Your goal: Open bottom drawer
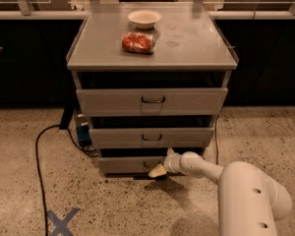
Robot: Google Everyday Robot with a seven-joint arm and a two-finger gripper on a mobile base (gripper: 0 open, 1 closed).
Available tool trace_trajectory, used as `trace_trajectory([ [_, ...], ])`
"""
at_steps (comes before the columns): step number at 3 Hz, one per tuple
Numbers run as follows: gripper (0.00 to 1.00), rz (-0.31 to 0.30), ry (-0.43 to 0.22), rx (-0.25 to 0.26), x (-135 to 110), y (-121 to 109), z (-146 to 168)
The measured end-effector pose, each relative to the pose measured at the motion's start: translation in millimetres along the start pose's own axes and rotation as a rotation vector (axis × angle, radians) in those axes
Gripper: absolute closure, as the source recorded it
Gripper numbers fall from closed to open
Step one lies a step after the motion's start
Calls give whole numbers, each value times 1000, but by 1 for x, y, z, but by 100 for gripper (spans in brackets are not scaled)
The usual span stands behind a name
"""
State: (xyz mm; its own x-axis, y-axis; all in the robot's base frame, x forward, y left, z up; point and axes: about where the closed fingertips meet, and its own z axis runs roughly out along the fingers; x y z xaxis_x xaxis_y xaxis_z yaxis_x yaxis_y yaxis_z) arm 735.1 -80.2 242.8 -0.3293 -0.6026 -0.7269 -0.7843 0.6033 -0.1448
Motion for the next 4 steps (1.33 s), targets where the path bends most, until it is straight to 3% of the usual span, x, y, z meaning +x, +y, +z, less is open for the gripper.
trace_trajectory([
  [1,0,-37,3,-78,-6,-6,28],
  [2,0,-73,74,-190,4,0,58],
  [3,0,-87,102,-224,8,2,59],
  [4,0,-87,102,-224,8,2,59],
])
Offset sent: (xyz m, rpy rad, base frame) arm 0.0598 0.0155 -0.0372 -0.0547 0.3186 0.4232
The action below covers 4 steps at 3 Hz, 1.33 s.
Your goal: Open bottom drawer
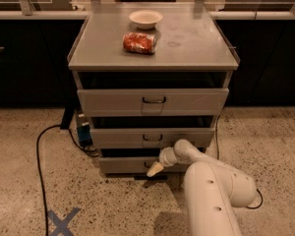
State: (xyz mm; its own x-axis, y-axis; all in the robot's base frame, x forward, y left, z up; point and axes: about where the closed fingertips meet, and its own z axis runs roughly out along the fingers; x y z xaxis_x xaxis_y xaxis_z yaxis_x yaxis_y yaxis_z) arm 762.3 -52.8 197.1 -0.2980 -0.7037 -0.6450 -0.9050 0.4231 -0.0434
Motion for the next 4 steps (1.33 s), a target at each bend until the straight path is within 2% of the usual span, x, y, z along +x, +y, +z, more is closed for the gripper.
trace_trajectory([
  [1,0,2,13,-15,-5,16,14],
  [2,0,23,27,-38,-2,66,25],
  [3,0,23,27,-38,-2,67,25],
  [4,0,37,38,-73,5,76,28],
])
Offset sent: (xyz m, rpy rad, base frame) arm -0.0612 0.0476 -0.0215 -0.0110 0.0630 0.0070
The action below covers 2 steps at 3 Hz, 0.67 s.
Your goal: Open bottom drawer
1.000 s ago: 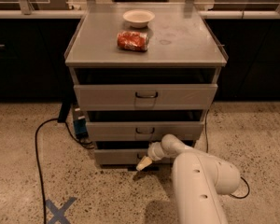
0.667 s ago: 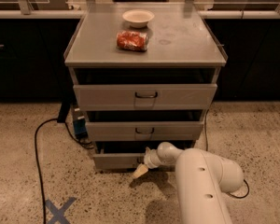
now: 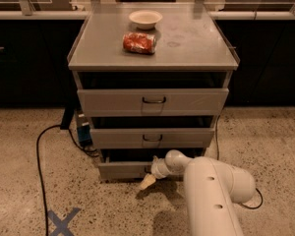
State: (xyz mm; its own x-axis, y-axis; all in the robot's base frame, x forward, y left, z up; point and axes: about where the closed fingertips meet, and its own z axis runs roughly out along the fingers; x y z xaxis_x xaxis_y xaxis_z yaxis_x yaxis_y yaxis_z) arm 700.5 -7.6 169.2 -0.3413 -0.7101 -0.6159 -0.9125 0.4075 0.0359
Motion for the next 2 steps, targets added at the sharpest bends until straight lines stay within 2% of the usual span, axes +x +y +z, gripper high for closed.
trace_trajectory([
  [1,0,0,0,0,-3,0,-3],
  [2,0,19,-25,-11,4,16,-10],
])
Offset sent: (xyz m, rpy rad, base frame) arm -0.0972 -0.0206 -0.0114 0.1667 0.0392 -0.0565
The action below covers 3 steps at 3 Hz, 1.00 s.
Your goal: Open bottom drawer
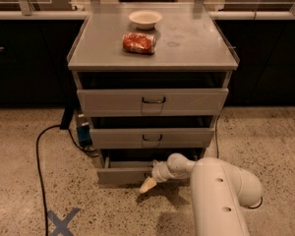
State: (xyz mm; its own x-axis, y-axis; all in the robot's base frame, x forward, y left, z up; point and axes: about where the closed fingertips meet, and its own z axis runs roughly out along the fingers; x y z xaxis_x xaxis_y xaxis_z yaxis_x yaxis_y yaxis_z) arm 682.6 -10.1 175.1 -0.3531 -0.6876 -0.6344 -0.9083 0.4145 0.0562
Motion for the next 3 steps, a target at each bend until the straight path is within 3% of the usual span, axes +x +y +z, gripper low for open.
trace_trajectory([
  [3,0,10,-33,-42,0,6,0],
])
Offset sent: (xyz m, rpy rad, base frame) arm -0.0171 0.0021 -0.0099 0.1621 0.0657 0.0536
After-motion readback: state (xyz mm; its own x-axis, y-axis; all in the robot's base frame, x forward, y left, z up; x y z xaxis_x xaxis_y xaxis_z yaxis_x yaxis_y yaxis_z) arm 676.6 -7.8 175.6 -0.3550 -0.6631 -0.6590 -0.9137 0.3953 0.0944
